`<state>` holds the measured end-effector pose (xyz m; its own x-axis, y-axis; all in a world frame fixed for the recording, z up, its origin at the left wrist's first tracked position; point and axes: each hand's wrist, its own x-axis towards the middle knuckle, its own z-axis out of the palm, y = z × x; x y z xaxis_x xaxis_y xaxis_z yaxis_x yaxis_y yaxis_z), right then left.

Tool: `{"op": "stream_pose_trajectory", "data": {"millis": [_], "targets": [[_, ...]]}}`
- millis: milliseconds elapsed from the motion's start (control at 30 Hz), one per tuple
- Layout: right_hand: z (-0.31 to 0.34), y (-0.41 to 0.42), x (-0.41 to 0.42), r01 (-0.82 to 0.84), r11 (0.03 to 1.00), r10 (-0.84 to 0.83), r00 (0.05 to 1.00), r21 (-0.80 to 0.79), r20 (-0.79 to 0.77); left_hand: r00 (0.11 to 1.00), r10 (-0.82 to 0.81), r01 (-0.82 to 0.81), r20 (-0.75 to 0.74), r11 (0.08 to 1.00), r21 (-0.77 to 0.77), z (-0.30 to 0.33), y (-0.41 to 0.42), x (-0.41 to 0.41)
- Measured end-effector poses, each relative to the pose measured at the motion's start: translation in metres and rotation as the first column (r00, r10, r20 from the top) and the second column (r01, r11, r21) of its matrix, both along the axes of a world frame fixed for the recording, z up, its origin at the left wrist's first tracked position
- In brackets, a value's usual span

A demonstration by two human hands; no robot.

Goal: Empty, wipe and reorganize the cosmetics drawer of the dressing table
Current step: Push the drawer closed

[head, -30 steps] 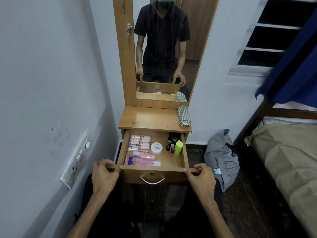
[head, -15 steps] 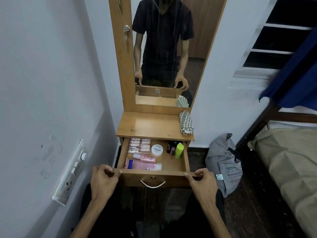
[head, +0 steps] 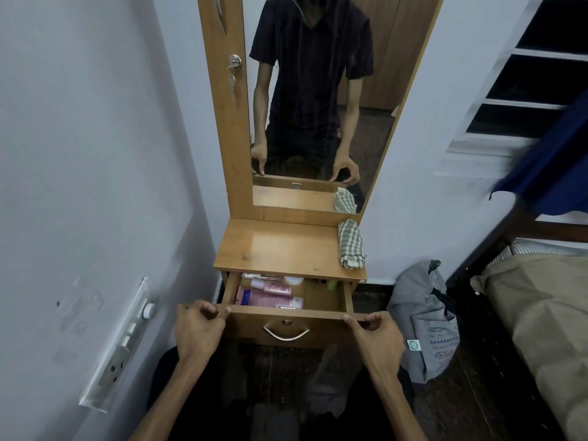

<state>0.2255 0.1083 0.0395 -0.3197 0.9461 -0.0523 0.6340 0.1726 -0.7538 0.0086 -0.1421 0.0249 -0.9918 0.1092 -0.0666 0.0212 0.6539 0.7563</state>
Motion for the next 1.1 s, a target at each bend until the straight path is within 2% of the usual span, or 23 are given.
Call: {"op": "stream_pose_trajectory", "data": {"millis": [133,200,267,367,400,467,667,933,1100], "targets": [[-0.004,0.006,-0.019,0.111,0.975,-0.127,0.989,-0.193,-0.076,0.993,0.067,-0.072,0.097,0.996,0.048,0.000,0.017,-0.011],[-0.010,0.007,-0.031,0.182,0.899,-0.272,0.945,-0.397,-0.182,0.958,0.106,-0.164,0.267,0.965,0.204,0.003,0.028,-0.010],[-0.012,0.006,-0.041,0.149,0.757,-0.411,0.866,-0.636,-0.286,0.866,0.096,-0.321,0.490,0.859,0.400,0.007,0.038,-0.011],[-0.002,0.002,-0.054,0.029,0.589,-0.511,0.787,-0.808,-0.344,0.694,-0.043,-0.451,0.719,0.752,0.480,0.010,0.050,-0.016],[0.003,0.001,-0.059,0.012,0.555,-0.531,0.775,-0.832,-0.343,0.656,-0.090,-0.465,0.749,0.734,0.495,0.011,0.053,-0.018],[0.009,0.000,-0.067,0.007,0.524,-0.567,0.749,-0.851,-0.344,0.636,-0.129,-0.473,0.760,0.713,0.517,0.012,0.060,-0.021],[0.017,0.007,-0.097,0.003,0.523,-0.584,0.730,-0.852,-0.355,0.654,-0.147,-0.490,0.742,0.664,0.564,0.013,0.081,-0.040],[0.035,0.015,-0.136,0.038,0.501,-0.655,0.669,-0.864,-0.350,0.654,-0.103,-0.567,0.750,0.589,0.576,0.022,0.106,-0.060],[0.032,0.017,-0.151,0.103,0.505,-0.650,0.698,-0.857,-0.299,0.677,-0.040,-0.581,0.735,0.584,0.567,0.021,0.114,-0.068]]}}
